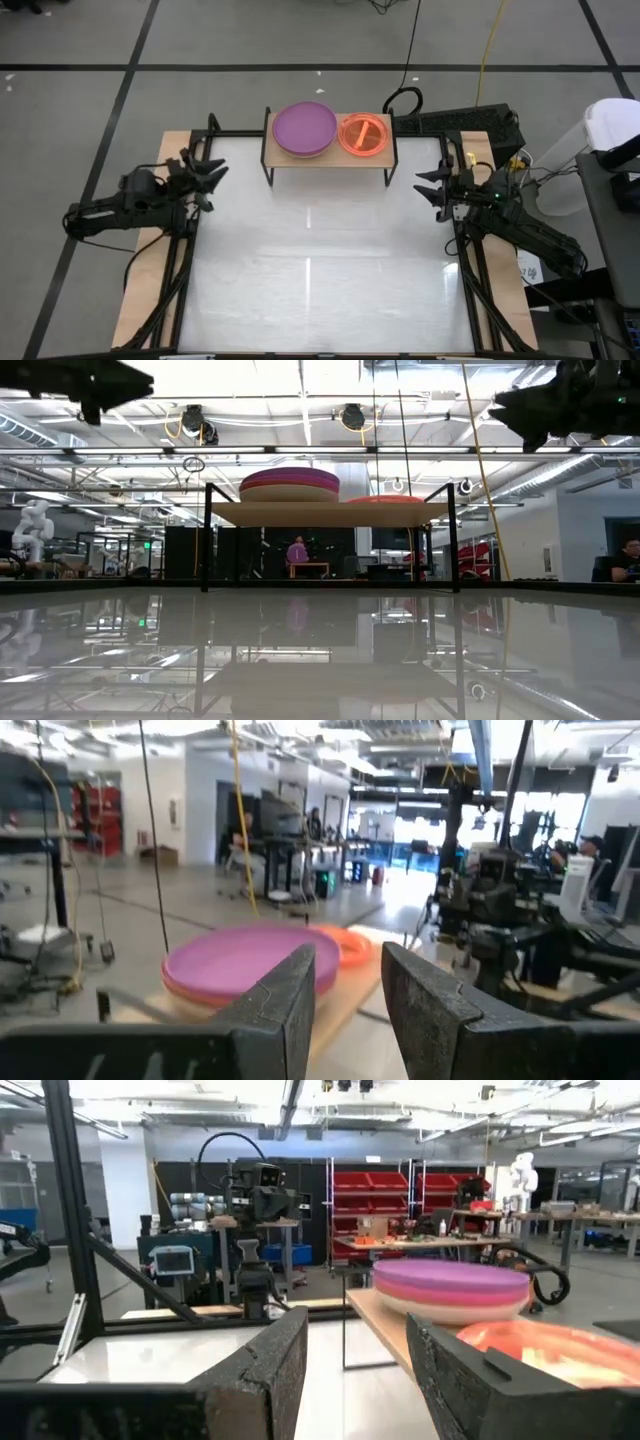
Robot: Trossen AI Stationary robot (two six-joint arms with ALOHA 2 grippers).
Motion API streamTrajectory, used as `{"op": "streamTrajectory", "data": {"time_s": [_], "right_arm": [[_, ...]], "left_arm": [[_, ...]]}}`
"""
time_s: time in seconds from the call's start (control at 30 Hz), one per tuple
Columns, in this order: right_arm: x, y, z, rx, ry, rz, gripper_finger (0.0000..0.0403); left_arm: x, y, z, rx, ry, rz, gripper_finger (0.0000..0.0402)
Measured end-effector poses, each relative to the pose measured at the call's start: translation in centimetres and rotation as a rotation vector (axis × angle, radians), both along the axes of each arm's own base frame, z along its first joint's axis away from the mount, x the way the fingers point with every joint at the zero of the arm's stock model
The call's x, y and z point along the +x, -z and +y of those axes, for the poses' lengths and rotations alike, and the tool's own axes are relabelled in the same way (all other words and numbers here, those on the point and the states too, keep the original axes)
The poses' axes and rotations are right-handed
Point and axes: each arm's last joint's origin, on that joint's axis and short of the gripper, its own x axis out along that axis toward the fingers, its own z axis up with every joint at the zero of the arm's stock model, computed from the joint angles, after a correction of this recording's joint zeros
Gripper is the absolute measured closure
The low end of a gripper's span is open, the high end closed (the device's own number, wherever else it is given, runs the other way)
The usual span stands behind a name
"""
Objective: Place and stack plates onto a shelf
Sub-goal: Return to Home Position
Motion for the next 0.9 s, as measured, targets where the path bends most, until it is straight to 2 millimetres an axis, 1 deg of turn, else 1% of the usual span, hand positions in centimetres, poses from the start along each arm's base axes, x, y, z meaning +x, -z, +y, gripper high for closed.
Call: {"op": "streamTrajectory", "data": {"time_s": [0.1, 0.27, 0.33, 0.4, 0.5, 0.6, 0.63, 0.7, 0.8, 0.83, 0.9], "right_arm": [[0.2, 0.7, -0.2, 0.024, 0.037, 0.015, 0.0249], [0.4, 2.6, -1.1, 0.098, 0.25, 0.028, 0.0273], [0.5, 3.2, -1.3, 0.108, 0.311, 0.029, 0.029], [0.5, 3.7, -1.5, 0.105, 0.336, 0.011, 0.0312], [0.5, 3.1, -1.4, 0.075, 0.329, -0.067, 0.0351], [0.5, 3.1, -1.4, 0.062, 0.327, -0.06, 0.0389], [0.6, 3.2, -1.4, 0.059, 0.308, -0.043, 0.0396], [0.6, 3.2, -1.3, 0.045, 0.274, -0.04, 0.0397], [0.7, 3.3, -1.2, 0.041, 0.231, -0.027, 0.0394], [0.7, 3.4, -1.2, 0.044, 0.23, -0.021, 0.0395], [0.7, 3.5, -1.2, 0.049, 0.232, -0.009, 0.04]], "left_arm": [[0.5, 2.0, 0.0, -0.023, 0.013, 0.017, 0.028], [1.6, 5.2, 0.1, -0.023, 0.015, -0.016, 0.028], [2.0, 6.2, 0.2, -0.025, 0.016, -0.037, 0.028], [2.2, 6.8, 0.2, -0.023, 0.017, -0.064, 0.028], [2.4, 7.9, 0.2, -0.021, 0.017, -0.078, 0.028], [2.5, 8.6, 0.2, -0.023, 0.02, -0.067, 0.0284], [2.6, 8.6, 0.2, -0.023, 0.025, -0.061, 0.0292], [2.6, 8.6, 0.0, -0.019, 0.053, -0.059, 0.032], [2.7, 8.6, -0.2, 0.014, 0.088, -0.044, 0.0382], [2.7, 8.6, -0.2, 0.018, 0.093, -0.043, 0.039], [2.7, 8.7, -0.3, 0.023, 0.097, -0.037, 0.0396]]}}
